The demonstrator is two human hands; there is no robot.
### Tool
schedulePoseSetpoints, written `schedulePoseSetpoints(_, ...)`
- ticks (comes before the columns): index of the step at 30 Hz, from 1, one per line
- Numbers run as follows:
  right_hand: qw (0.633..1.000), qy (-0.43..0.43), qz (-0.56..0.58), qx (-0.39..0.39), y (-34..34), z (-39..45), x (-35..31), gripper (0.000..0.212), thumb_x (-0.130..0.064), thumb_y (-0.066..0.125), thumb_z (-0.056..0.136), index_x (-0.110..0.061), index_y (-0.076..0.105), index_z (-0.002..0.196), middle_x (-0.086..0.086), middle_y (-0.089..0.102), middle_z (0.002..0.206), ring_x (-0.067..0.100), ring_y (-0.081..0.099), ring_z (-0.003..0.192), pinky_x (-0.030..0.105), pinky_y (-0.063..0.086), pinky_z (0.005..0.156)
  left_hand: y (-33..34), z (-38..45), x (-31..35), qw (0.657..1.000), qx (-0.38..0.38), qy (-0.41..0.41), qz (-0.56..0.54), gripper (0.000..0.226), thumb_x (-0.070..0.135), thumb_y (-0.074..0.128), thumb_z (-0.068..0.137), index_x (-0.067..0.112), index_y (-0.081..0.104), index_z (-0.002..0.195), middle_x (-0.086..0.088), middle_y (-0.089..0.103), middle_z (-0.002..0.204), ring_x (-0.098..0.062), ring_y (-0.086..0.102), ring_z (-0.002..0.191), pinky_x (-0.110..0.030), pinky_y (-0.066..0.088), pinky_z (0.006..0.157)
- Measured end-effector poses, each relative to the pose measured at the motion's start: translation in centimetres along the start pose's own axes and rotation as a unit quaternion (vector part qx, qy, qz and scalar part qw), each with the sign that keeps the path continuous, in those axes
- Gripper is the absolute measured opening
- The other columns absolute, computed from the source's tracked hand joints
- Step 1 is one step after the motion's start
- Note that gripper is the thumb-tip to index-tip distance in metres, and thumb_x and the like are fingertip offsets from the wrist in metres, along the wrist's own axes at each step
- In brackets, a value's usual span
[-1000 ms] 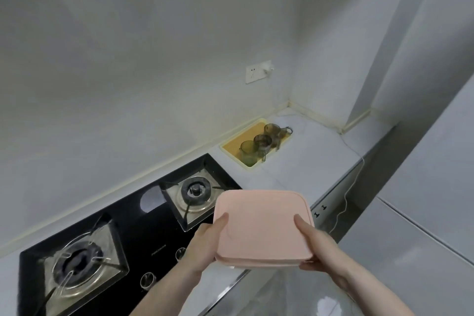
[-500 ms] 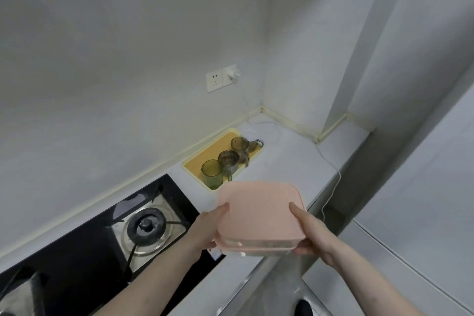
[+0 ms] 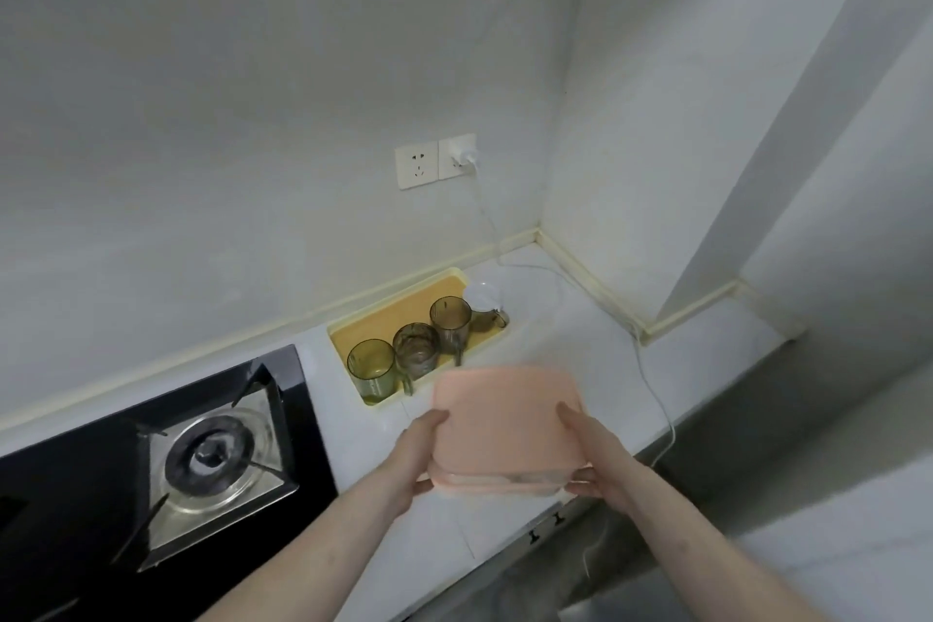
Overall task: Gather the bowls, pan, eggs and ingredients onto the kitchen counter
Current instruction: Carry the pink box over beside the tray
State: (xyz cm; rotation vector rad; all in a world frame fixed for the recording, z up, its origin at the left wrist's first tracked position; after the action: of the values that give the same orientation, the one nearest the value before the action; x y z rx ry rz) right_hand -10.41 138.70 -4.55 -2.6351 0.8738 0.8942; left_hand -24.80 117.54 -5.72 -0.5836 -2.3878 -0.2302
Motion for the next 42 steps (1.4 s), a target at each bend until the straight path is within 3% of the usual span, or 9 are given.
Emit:
schedulePoseSetpoints(2, 1.000, 0.017, 0.017, 0.015, -0.7, 1.5, -0.1, 0.076, -0.057, 0.061, 0.093, -0.015, 0.036, 0.151, 0.014, 0.051, 0.144, 0.037, 0.055, 0.115, 0.047, 0.048, 0.097, 1.2, 0.8, -0.2, 1.000, 0.000, -0.013, -0.008, 0.043, 0.048, 0.053, 0.092, 0.022, 0.056, 0.126, -0.001, 0.065, 0.114, -0.023, 0.058, 0.108, -0.036, 0.047, 0.090)
schedulePoseSetpoints(9, 0.996, 0.011, 0.058, 0.071, -2.1, 5.4, -0.2, 0.075, -0.050, 0.068, 0.091, -0.010, 0.041, 0.149, 0.008, 0.054, 0.130, 0.030, 0.052, 0.116, 0.047, 0.048, 0.104, 2.9, 4.7, -0.7, 0.997, -0.038, -0.048, 0.053, 0.073, 0.064, 0.056, 0.079, 0.024, 0.045, 0.140, 0.002, 0.060, 0.128, -0.022, 0.055, 0.115, -0.041, 0.047, 0.096)
schedulePoseSetpoints(14, 0.976, -0.025, 0.159, 0.144, -2.5, 5.1, 0.5, 0.074, -0.048, 0.073, 0.088, -0.013, 0.047, 0.148, 0.006, 0.057, 0.131, 0.029, 0.054, 0.117, 0.044, 0.054, 0.094, 2.8, 4.7, 0.3, 0.992, -0.070, -0.054, 0.090, 0.061, 0.061, 0.053, 0.092, 0.024, 0.049, 0.141, 0.002, 0.058, 0.135, -0.023, 0.055, 0.121, -0.041, 0.048, 0.103)
schedulePoseSetpoints(17, 0.972, 0.027, 0.205, 0.115, -0.5, 4.7, 2.9, 0.084, -0.054, 0.074, 0.085, -0.017, 0.038, 0.151, 0.008, 0.043, 0.147, 0.040, 0.048, 0.125, 0.053, 0.053, 0.095, 2.1, 5.2, -0.1, 0.994, -0.063, -0.049, 0.069, 0.051, 0.050, 0.049, 0.100, 0.018, 0.051, 0.140, -0.001, 0.057, 0.138, -0.024, 0.056, 0.122, -0.045, 0.049, 0.103)
schedulePoseSetpoints(22, 0.947, 0.031, 0.304, 0.095, 1.9, 4.8, 3.0, 0.083, -0.045, 0.082, 0.080, -0.015, 0.042, 0.146, 0.006, 0.046, 0.133, 0.034, 0.053, 0.105, 0.047, 0.062, 0.080, 2.4, 5.6, -0.1, 0.996, -0.052, -0.037, 0.063, 0.049, 0.046, 0.045, 0.103, 0.016, 0.050, 0.141, 0.000, 0.056, 0.137, -0.025, 0.055, 0.122, -0.043, 0.051, 0.101)
schedulePoseSetpoints(28, 0.944, 0.024, 0.283, 0.170, 0.5, 5.8, 0.1, 0.074, -0.059, 0.071, 0.084, -0.015, 0.048, 0.140, 0.004, 0.049, 0.123, 0.030, 0.064, 0.094, 0.034, 0.060, 0.071, 5.4, 6.3, 2.2, 0.996, -0.079, -0.026, 0.044, 0.051, 0.045, 0.050, 0.101, 0.017, 0.046, 0.144, 0.000, 0.051, 0.138, -0.023, 0.050, 0.122, -0.043, 0.056, 0.097)
schedulePoseSetpoints(34, 0.938, -0.002, 0.297, 0.178, 0.2, 7.9, -2.7, 0.058, -0.043, 0.069, 0.087, -0.014, 0.052, 0.134, 0.008, 0.059, 0.124, 0.030, 0.056, 0.113, 0.042, 0.050, 0.089, 10.8, 6.7, 5.3, 0.991, -0.130, -0.004, 0.045, 0.060, 0.047, 0.049, 0.101, 0.017, 0.038, 0.151, -0.003, 0.043, 0.152, -0.024, 0.044, 0.137, -0.042, 0.054, 0.097)
schedulePoseSetpoints(39, 0.933, -0.020, 0.300, 0.199, -1.6, 9.6, -5.0, 0.055, -0.031, 0.071, 0.085, -0.009, 0.054, 0.133, 0.015, 0.063, 0.122, 0.037, 0.062, 0.109, 0.035, 0.056, 0.061, 12.6, 8.3, 6.1, 0.988, -0.093, 0.035, 0.114, 0.058, 0.039, 0.040, 0.106, 0.014, 0.027, 0.156, -0.004, 0.035, 0.159, -0.027, 0.033, 0.146, -0.042, 0.032, 0.114)
schedulePoseSetpoints(42, 0.934, -0.025, 0.288, 0.210, -2.5, 10.3, -6.0, 0.053, -0.033, 0.071, 0.089, -0.006, 0.055, 0.131, 0.016, 0.063, 0.123, 0.036, 0.062, 0.109, 0.036, 0.056, 0.068, 13.3, 9.8, 6.3, 0.987, -0.089, 0.042, 0.131, 0.052, 0.033, 0.039, 0.105, 0.017, 0.030, 0.155, -0.003, 0.038, 0.157, -0.028, 0.039, 0.140, -0.043, 0.044, 0.108)
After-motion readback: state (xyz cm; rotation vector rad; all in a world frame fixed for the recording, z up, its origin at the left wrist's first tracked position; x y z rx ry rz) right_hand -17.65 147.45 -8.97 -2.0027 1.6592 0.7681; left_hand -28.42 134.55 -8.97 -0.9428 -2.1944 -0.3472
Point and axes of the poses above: each hand's wrist, its own z-axis towards the middle knuckle, its own y-axis out of the palm, x = y × z, the point moved 6 cm from there along z, towards the middle knuckle
